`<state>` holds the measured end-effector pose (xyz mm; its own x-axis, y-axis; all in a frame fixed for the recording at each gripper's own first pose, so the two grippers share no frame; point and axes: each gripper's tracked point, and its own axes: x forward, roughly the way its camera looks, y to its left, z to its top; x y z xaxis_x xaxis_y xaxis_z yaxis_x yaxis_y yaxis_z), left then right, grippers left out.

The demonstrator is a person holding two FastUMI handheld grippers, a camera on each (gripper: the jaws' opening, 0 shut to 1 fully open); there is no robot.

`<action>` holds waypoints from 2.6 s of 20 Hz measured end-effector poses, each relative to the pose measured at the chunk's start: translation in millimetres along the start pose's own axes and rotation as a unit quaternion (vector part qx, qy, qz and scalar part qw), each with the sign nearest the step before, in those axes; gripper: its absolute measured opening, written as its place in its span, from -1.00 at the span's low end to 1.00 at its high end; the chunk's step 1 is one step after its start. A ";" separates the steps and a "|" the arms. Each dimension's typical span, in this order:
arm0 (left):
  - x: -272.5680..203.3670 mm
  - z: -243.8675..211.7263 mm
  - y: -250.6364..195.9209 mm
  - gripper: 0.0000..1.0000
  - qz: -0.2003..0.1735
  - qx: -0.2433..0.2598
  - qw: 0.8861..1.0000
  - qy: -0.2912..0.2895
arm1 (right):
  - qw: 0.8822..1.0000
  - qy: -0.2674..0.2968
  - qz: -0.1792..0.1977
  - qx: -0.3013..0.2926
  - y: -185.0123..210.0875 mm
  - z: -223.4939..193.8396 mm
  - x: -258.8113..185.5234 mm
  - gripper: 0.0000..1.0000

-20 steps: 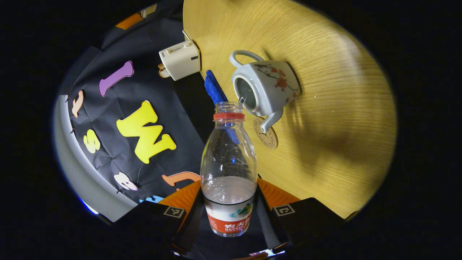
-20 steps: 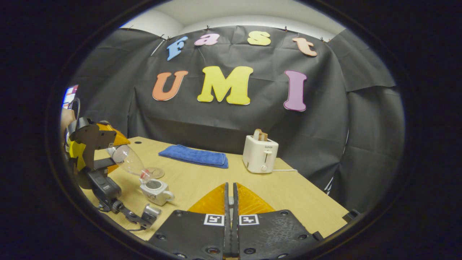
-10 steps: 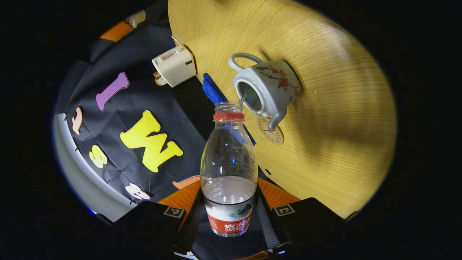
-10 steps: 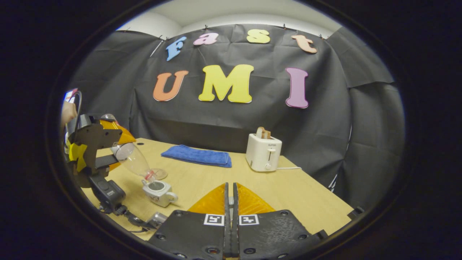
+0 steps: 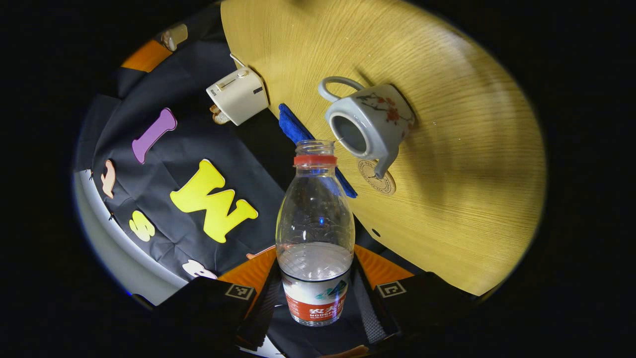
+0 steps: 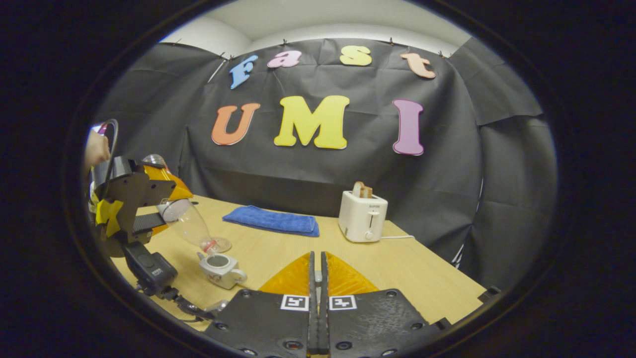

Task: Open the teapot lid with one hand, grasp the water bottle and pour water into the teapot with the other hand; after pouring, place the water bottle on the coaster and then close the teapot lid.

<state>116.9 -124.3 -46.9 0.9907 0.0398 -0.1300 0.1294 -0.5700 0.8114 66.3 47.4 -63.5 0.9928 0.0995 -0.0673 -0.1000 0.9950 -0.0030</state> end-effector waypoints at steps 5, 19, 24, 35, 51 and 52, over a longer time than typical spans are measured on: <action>2.7 0.0 -0.3 0.49 -0.003 -0.001 1.000 0.001 | 1.000 0.001 -0.004 0.002 -4.8 -0.5 0.1 -1.00; 13.6 14.6 -48.8 0.48 0.004 -0.268 0.962 -0.054 | 1.000 -0.012 0.007 0.009 -3.6 13.9 -13.4 -1.00; 15.8 14.9 -47.4 0.48 0.026 -0.386 0.919 -0.077 | 1.000 -0.019 -0.006 0.002 -10.1 18.4 -17.4 -1.00; 23.9 0.5 -21.8 0.48 0.016 -0.760 0.640 -0.110 | 1.000 -0.012 -0.022 0.002 -17.2 12.6 -12.2 -1.00; 114.0 22.8 -14.6 0.53 -0.020 -0.886 0.435 -0.161 | 0.999 0.018 -0.027 0.012 -18.7 -16.1 12.4 -1.00; 115.9 24.1 -12.8 0.53 -0.016 -0.883 0.440 -0.164 | 0.999 0.020 -0.027 0.010 -18.1 -17.8 13.8 -0.99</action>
<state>229.1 -132.2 -86.1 0.9654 -0.2606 0.0013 0.2603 0.9641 -0.0525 80.6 30.6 -82.1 0.9933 0.0455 -0.1065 -0.0444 0.9989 0.0126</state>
